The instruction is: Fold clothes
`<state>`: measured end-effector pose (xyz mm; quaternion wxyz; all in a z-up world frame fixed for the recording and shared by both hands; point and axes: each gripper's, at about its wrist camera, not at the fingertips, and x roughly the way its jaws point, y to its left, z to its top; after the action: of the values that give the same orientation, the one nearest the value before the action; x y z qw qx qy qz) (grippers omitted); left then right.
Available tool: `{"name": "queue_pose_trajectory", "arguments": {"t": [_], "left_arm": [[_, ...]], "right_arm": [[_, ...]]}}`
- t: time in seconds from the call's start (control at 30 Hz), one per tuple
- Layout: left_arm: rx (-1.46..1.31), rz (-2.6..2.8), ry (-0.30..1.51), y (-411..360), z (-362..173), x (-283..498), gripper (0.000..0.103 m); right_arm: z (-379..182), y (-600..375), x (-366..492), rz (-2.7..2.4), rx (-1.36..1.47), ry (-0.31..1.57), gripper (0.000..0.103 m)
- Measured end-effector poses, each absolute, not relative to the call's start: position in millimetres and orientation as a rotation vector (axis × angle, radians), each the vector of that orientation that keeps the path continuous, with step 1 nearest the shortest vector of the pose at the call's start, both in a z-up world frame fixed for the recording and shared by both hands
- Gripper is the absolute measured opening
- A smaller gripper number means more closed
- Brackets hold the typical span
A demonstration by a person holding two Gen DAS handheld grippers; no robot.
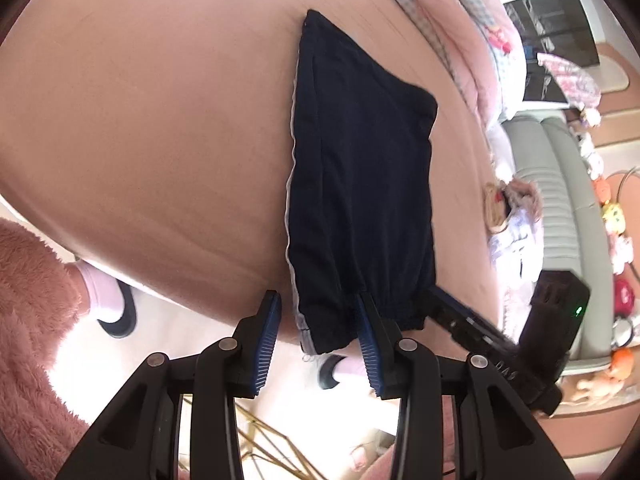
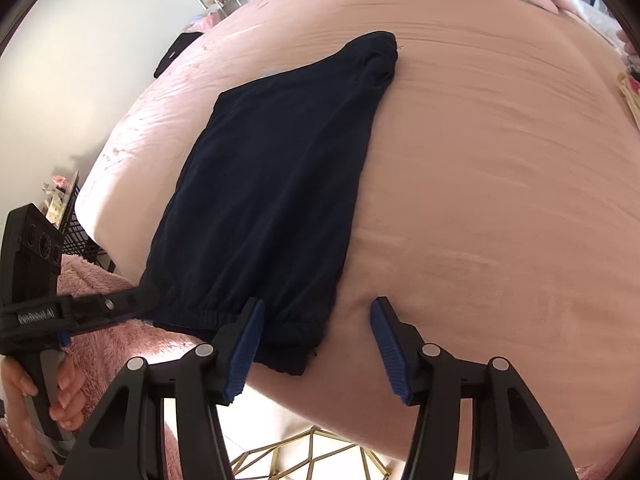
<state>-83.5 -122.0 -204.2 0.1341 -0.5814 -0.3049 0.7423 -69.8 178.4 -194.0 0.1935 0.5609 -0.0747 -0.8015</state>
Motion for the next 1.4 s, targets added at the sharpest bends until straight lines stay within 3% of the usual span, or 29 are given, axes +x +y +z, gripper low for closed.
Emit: {"name": "queue_pose_trajectory", "arguments": {"t": [0.17, 0.27, 0.3, 0.57, 0.77, 1.1, 1.4], "left_arm": [[-1.671, 2.18, -0.834, -110, -202, -91, 0.034], [-1.655, 2.194, -0.815, -105, -201, -95, 0.018], [-1.65, 2.199, -0.809, -103, -200, -97, 0.018], [-1.619, 2.234, -0.783, -101, -198, -97, 0.013], [-1.594, 2.338, -0.599, -86, -179, -91, 0.011], [-1.618, 2.227, -0.672, -93, -163, -65, 0.011], [-1.497, 2.102, -0.97, -124, -146, -105, 0.011]], "right_arm": [[-195, 163, -70, -2.28, 1.543, -0.106, 0.055], [-195, 160, -70, -2.269, 1.52, -0.107, 0.037], [-194, 160, -71, -2.254, 1.518, -0.138, 0.03], [-198, 173, -75, -2.177, 1.531, -0.32, 0.021], [-196, 159, -74, -2.206, 1.515, -0.263, 0.016], [-194, 170, -57, -2.142, 1.526, -0.319, 0.015], [-172, 169, -100, -2.197, 1.467, -0.357, 0.015]]}}
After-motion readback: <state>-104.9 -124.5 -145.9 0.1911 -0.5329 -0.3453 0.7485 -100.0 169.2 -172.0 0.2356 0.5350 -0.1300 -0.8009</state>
